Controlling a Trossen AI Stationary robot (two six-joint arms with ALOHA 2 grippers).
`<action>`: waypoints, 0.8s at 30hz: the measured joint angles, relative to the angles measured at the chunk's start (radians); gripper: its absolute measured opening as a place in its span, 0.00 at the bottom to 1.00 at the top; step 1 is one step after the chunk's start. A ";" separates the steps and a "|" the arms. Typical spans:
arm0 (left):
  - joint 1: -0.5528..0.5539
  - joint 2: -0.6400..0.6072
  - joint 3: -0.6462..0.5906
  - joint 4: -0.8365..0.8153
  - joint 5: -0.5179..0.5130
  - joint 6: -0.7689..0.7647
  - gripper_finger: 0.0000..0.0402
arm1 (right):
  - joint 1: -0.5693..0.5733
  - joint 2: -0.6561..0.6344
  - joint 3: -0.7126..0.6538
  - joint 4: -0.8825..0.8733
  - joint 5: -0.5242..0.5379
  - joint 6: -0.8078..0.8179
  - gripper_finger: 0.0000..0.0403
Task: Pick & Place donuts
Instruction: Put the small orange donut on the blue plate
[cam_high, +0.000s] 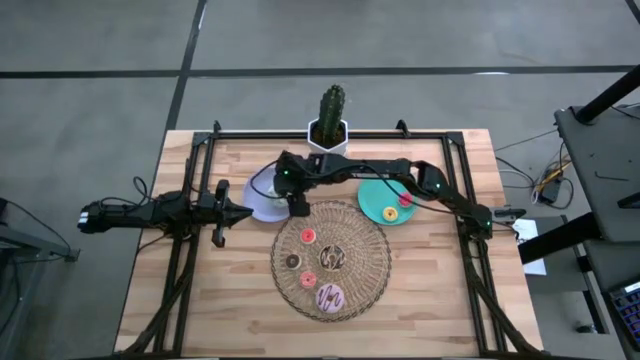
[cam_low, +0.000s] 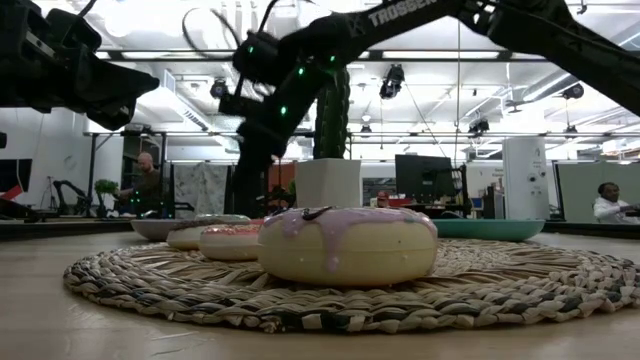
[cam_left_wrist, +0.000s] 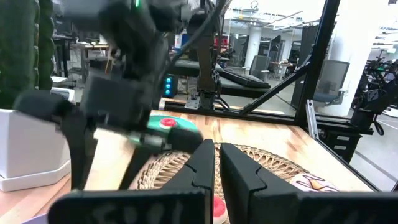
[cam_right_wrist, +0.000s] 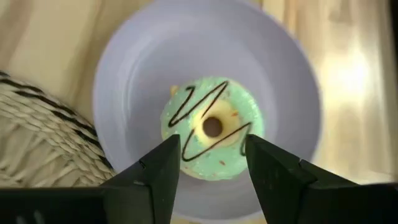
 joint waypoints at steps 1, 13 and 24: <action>0.000 0.000 0.000 0.000 0.000 0.000 0.00 | 0.000 -0.010 0.000 -0.002 0.000 0.000 0.43; 0.000 0.000 0.000 0.000 0.000 0.000 0.00 | 0.003 -0.094 0.001 0.001 0.000 0.000 0.42; 0.000 0.000 0.000 0.000 0.000 0.000 0.00 | 0.021 -0.126 0.001 -0.073 0.000 0.006 0.37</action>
